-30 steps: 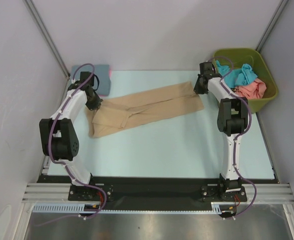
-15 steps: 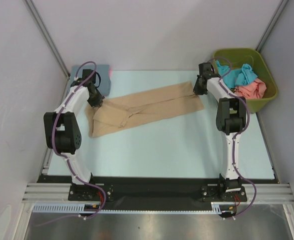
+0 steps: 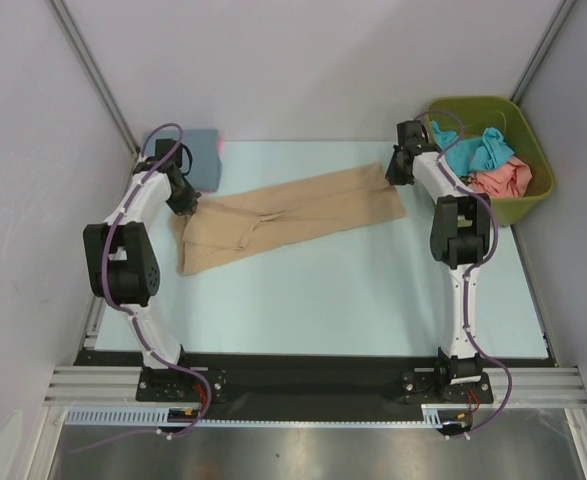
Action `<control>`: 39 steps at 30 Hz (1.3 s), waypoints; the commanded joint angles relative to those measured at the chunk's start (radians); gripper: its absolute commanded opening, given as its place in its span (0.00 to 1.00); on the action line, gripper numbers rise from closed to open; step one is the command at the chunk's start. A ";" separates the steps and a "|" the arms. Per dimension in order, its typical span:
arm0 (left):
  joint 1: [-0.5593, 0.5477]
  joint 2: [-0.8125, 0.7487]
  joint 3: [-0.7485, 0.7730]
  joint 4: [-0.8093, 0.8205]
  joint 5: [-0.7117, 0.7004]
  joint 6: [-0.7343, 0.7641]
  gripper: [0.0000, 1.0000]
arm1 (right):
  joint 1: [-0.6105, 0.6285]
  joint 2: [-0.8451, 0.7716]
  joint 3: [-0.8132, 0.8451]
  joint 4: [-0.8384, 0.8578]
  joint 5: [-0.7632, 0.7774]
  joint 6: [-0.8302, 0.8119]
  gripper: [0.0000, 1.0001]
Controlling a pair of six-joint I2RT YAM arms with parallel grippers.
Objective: Fold and stack the t-shirts
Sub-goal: Fold the tshirt
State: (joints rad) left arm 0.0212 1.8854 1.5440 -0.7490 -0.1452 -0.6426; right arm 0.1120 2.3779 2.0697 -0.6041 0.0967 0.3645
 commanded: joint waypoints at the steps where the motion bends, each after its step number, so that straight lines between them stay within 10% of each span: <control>1: 0.017 0.001 0.028 0.022 -0.004 0.018 0.00 | -0.009 0.029 0.061 -0.008 0.014 -0.009 0.00; 11: 0.019 0.038 0.024 0.028 0.027 0.021 0.00 | -0.012 0.052 0.076 -0.023 0.011 -0.010 0.04; 14: 0.019 0.047 0.019 0.031 0.051 0.035 0.00 | -0.015 0.055 0.085 -0.019 0.003 -0.009 0.19; 22: 0.010 -0.077 -0.027 0.057 0.006 0.086 0.68 | -0.009 -0.023 0.141 -0.163 0.084 0.011 0.62; 27: -0.009 -0.198 -0.099 0.010 -0.004 0.093 0.70 | -0.009 -0.137 0.009 -0.206 0.068 0.053 0.74; 39: 0.003 -0.362 -0.475 0.023 0.117 -0.049 0.65 | 0.017 -0.174 -0.181 -0.206 0.070 0.313 0.54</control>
State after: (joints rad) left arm 0.0158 1.5269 1.1034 -0.7345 -0.0921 -0.6273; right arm 0.1257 2.2009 1.8893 -0.7937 0.1493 0.5896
